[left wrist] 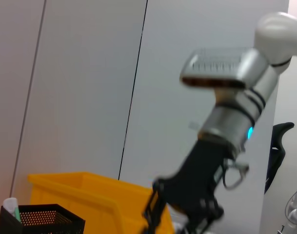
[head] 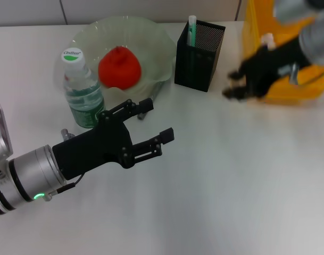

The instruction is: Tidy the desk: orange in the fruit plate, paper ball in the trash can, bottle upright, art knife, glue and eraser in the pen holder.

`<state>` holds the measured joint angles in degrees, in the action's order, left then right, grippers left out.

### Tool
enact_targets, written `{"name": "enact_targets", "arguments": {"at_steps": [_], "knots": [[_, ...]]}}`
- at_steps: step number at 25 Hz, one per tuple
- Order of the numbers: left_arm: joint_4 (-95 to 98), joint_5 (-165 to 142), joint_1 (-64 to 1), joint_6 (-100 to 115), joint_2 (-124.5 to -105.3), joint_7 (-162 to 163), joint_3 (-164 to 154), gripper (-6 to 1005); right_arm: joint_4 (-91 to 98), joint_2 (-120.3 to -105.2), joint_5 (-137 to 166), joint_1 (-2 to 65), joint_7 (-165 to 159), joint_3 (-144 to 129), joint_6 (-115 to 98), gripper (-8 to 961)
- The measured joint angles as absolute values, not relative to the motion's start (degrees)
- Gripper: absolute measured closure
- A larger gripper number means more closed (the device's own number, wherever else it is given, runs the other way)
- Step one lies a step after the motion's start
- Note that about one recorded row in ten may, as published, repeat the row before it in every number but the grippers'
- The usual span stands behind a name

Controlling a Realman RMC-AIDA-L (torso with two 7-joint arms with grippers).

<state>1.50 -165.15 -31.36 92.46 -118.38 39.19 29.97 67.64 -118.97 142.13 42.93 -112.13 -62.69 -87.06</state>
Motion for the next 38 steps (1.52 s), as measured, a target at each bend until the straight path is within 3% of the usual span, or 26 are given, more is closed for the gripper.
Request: {"name": "enact_targets", "arguments": {"at_steps": [7, 17, 30, 38], "knots": [[1.5, -165.1, -31.5, 92.5, -118.46, 39.2, 30.0, 188, 70.5, -119.06, 139.4, 43.3, -117.2, -61.4, -78.9, 558], [1.4, -165.1, -31.4, 92.6, -118.48, 39.2, 30.0, 188, 58.9, -119.13, 137.5, 47.3, -118.5, -61.7, -64.2, 559], [1.4, -165.1, -31.3, 92.6, -118.41, 39.2, 30.1, 188, 50.0, -119.03, 137.2, 50.8, -117.8, -61.8, -59.1, 483], [1.4, -165.1, -31.4, 92.8, -118.31, 39.2, 30.1, 188, 50.8, -119.16, 134.2, 49.5, -116.8, -61.3, -58.1, 316]]}}
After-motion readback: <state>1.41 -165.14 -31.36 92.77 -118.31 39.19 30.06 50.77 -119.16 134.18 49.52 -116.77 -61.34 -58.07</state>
